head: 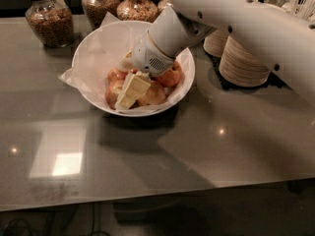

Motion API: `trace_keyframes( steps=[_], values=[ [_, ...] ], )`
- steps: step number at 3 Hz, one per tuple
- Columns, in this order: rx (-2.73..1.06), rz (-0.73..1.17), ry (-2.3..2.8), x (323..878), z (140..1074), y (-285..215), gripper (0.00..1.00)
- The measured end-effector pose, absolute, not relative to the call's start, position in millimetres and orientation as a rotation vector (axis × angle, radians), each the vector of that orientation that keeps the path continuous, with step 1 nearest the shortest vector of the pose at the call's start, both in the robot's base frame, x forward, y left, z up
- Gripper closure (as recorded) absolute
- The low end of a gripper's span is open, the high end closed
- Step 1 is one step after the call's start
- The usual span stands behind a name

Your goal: Pick apple from white bowl

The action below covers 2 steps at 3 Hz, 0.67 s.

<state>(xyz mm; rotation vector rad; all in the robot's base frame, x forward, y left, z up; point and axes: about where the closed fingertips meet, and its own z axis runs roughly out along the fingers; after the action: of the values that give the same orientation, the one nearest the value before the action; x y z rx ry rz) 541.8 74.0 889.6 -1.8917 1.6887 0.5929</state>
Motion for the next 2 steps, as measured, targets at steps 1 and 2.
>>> trace_keyframes(
  steps=[1,2],
  values=[
    [-1.891,0.601,1.69,541.9,891.1,75.3,0.3],
    [-1.889,0.614,1.694,542.0,891.0,76.8,0.32]
  ],
)
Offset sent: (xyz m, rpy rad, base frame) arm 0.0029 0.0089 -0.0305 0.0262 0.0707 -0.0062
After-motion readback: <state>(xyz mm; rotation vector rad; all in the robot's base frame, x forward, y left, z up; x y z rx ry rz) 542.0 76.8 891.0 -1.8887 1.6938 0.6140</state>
